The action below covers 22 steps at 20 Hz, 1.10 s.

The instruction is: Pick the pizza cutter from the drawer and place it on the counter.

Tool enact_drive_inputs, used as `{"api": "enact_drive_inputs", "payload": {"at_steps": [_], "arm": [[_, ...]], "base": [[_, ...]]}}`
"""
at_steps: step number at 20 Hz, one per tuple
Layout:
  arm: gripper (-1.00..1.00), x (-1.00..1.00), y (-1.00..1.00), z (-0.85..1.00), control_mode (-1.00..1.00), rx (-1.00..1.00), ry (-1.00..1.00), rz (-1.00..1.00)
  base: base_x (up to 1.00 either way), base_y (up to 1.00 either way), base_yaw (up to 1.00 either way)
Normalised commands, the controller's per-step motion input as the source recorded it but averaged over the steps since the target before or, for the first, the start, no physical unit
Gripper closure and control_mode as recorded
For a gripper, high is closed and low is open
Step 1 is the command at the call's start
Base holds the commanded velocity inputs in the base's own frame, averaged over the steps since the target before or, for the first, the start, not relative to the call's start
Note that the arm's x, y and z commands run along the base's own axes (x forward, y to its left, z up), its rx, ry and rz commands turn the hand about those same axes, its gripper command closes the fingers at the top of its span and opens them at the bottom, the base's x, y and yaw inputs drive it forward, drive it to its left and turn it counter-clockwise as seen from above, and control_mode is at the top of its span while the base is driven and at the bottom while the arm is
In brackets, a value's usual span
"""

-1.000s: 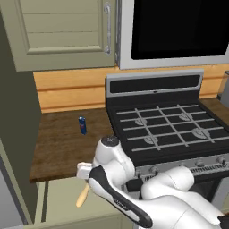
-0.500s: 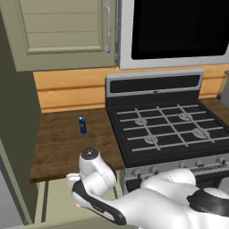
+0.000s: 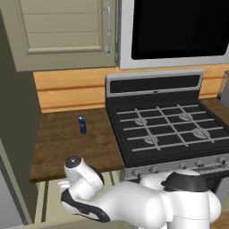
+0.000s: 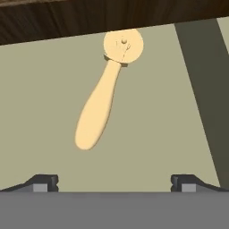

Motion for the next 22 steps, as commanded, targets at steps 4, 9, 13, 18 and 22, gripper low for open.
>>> {"api": "enact_drive_inputs", "payload": {"at_steps": [4,9,13,18,22], "arm": [[-1.00,0.23,0.06,-0.19,-1.00,0.00,0.03,0.00],[-1.00,0.26,-0.01,-0.10,-1.00,0.01,0.00,0.00],[-1.00,0.29,-0.01,-0.08,-1.00,0.04,0.00,0.00],[-1.00,0.17,0.00,-0.09,-1.00,0.06,0.01,0.00],[-1.00,0.01,0.00,-0.25,-1.00,0.08,0.00,0.02]], "base": [[0.00,0.00,0.00],[0.00,0.00,0.00],[0.00,0.00,0.00],[0.00,0.00,0.00],[0.00,0.00,0.00]]}}
